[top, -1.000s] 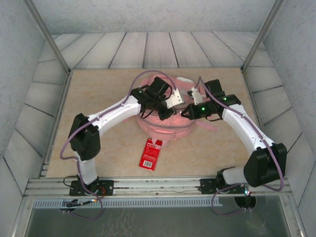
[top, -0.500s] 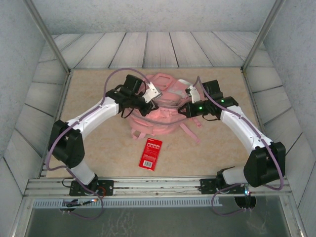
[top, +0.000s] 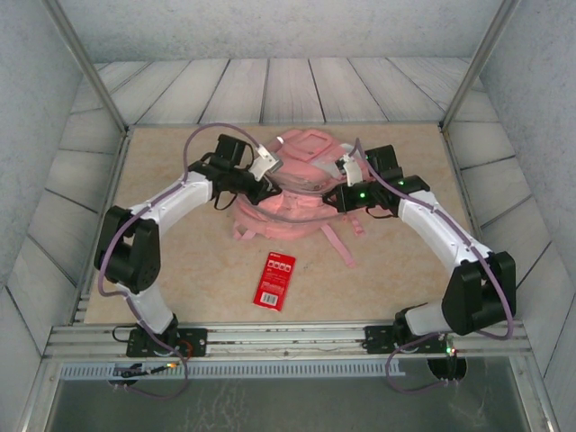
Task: Pack the student bag
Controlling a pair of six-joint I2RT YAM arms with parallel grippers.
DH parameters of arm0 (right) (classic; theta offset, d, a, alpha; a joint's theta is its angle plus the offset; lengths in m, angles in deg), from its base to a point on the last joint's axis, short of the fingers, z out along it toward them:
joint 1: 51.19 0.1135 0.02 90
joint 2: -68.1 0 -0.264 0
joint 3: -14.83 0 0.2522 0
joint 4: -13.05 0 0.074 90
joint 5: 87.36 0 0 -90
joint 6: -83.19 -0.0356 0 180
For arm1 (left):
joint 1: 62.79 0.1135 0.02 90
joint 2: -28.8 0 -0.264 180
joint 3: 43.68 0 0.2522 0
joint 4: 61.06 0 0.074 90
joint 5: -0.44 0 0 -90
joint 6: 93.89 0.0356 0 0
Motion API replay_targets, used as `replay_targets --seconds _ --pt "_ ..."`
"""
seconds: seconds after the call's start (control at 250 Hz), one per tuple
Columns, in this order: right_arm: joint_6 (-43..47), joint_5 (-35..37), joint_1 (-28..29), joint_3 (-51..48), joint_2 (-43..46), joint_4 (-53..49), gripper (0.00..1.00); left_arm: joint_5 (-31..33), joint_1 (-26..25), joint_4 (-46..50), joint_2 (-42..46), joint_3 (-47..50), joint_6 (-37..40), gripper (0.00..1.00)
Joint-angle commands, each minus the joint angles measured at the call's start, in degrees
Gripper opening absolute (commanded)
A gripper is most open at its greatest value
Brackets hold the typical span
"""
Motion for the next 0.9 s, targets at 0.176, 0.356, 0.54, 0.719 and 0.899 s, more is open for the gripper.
replay_targets --seconds 0.176,0.356,0.54,0.719,0.899 --pt "-2.4 10.0 -7.1 -0.6 -1.8 -5.9 0.00 26.5 10.0 4.9 -0.2 3.5 -4.4 0.00" --pt "-4.4 14.0 -12.6 -0.6 -7.4 -2.8 0.00 26.4 10.0 5.8 0.5 3.7 -4.3 0.00" --pt "-6.3 14.8 -15.8 -0.7 -11.7 0.7 0.00 26.6 10.0 6.6 1.0 3.9 -4.4 0.00" --pt "-4.5 8.8 -15.7 -1.6 -11.0 1.0 0.10 25.6 10.0 7.7 2.0 4.2 -3.8 0.00" --pt "-2.2 1.4 -15.5 -2.9 -6.9 -0.2 0.35 15.6 9.1 8.0 3.2 4.6 -2.1 0.16"
